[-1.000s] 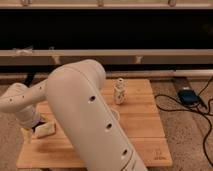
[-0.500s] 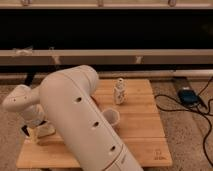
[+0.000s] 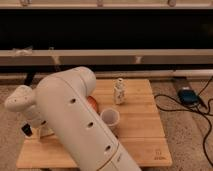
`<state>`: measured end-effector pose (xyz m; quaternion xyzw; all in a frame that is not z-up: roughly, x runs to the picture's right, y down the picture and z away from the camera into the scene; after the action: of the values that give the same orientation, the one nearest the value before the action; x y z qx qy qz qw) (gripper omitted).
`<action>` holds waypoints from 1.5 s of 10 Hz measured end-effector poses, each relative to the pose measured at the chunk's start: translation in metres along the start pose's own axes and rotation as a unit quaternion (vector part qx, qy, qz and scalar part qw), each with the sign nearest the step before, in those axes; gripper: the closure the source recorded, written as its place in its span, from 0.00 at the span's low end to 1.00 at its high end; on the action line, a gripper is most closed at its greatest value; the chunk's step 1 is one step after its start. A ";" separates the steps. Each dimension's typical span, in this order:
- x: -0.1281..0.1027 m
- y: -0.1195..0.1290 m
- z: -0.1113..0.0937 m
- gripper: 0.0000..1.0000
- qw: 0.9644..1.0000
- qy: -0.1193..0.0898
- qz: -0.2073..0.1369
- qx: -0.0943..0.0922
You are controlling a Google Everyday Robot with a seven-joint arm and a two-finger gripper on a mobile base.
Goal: Place the white sponge in the ceramic bowl
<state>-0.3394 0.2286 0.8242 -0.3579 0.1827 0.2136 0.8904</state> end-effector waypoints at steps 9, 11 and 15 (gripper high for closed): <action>0.067 -0.015 -0.071 1.00 0.996 -0.010 0.081 0.024; 0.093 -0.034 -0.078 1.00 0.992 -0.012 0.124 0.029; 0.145 -0.099 -0.084 1.00 0.969 -0.039 0.245 0.006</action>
<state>-0.1813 0.1397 0.7532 -0.2883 0.2316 0.4376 0.8196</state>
